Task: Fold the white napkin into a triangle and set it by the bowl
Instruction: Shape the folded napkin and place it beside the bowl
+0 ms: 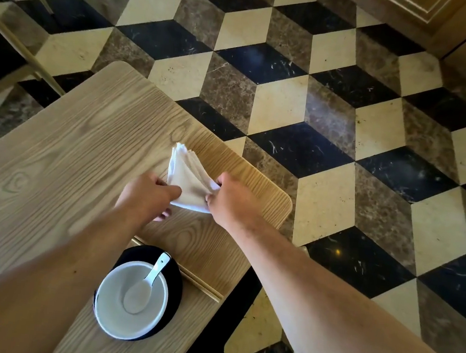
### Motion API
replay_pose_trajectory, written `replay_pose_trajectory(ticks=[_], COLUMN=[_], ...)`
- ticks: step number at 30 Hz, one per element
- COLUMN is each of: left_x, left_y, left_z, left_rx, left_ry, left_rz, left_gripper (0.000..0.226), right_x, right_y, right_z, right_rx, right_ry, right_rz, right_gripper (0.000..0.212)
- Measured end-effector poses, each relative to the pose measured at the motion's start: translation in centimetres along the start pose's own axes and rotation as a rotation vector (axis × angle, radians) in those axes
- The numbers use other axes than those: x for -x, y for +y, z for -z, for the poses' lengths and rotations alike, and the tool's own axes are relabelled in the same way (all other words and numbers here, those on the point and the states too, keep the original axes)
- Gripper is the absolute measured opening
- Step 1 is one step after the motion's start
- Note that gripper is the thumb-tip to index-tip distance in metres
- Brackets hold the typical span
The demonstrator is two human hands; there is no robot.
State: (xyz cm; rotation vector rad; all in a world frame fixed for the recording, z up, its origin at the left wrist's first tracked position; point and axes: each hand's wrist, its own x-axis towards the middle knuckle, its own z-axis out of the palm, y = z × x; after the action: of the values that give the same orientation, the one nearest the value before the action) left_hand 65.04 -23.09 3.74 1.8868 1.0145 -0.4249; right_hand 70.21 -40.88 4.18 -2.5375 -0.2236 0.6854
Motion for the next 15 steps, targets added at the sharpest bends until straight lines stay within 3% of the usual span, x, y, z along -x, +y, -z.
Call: replay_pose_trajectory(ticks=[3,6,9,10,12,15], left_x=[0.6,1.5,1.8,1.7,0.4,-1.6], left_y=[0.2,0.5,0.4,0.5,0.4,0.2], left_z=[0.3,0.3,-0.4,-0.9,-1.9,-2.8], left_rx=[-0.309,-0.616,-0.696,-0.696,-0.733,-0.851], left_ry=[-0.107,0.041,0.329,0.344,0.221,0.067], left_rz=[-0.035,-0.155,-0.607,-0.779,-0.963,-0.975], left_gripper=[0.025,0.037,0.041,0.045,0.057,0.068], right_x=[0.2,0.6,1.1,1.1,0.9,0.2], right_y=[1.1,1.9,1.7,1.3,0.9,1.3], right_z=[-0.3,-0.6,-1.1,-1.3,-2.1,-3.4], right_rx=[0.092,0.198,0.251,0.250,0.263,0.299], right_ry=[0.114,0.194,0.193,0.158,0.102,0.053], right_rz=[0.139,0.258,0.335,0.370,0.405,0.345], right_gripper=[0.036,0.039,0.061,0.066,0.070,0.079])
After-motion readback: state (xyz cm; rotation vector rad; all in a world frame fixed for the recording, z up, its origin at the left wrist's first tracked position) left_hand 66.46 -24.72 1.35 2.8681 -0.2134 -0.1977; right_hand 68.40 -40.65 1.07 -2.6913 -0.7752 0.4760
